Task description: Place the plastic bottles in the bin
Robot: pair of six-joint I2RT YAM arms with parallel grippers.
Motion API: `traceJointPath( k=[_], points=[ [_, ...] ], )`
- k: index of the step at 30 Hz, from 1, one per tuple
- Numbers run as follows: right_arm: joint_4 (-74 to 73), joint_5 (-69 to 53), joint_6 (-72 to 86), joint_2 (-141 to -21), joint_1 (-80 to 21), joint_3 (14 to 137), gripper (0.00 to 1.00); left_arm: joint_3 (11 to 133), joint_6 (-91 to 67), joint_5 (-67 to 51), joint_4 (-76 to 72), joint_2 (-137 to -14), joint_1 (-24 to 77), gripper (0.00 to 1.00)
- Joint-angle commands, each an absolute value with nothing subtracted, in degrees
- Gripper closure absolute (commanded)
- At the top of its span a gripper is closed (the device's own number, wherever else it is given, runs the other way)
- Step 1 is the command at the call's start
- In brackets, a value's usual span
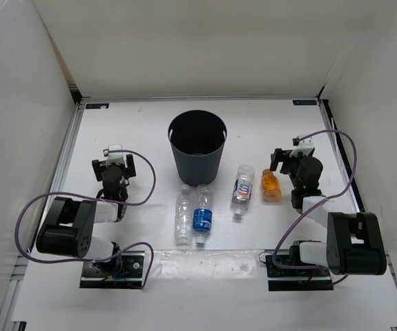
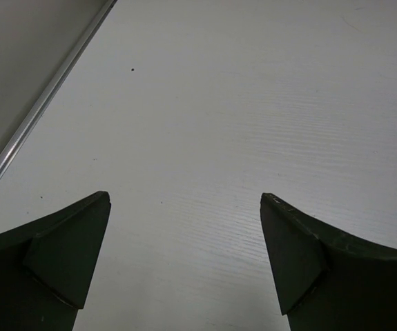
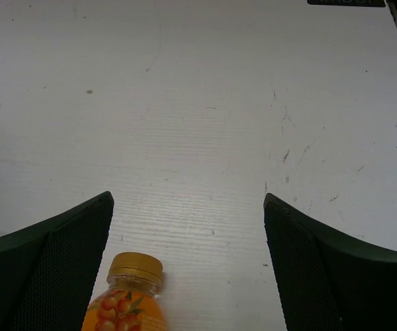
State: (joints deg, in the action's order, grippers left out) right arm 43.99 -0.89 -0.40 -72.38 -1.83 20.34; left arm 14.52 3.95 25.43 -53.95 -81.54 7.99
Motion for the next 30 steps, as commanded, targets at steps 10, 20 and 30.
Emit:
traceJointPath(
  k=[10,20,30],
  points=[
    [47.9,3.4,-1.4,-71.6,-3.2,20.5,0.1,17.2,3.2,20.1,-41.3,-66.8,6.4,0.0],
    [-8.8,-7.7,-16.3,-61.5,-1.6,52.8,0.1,38.9,-1.6,27.6,-2.6,-52.5,6.2,0.0],
    [-61.0,-12.9,-17.4,-86.0,2.4,83.4,0.1,61.6,-5.5,21.8,38.4,-55.5,5.7,0.0]
  ],
)
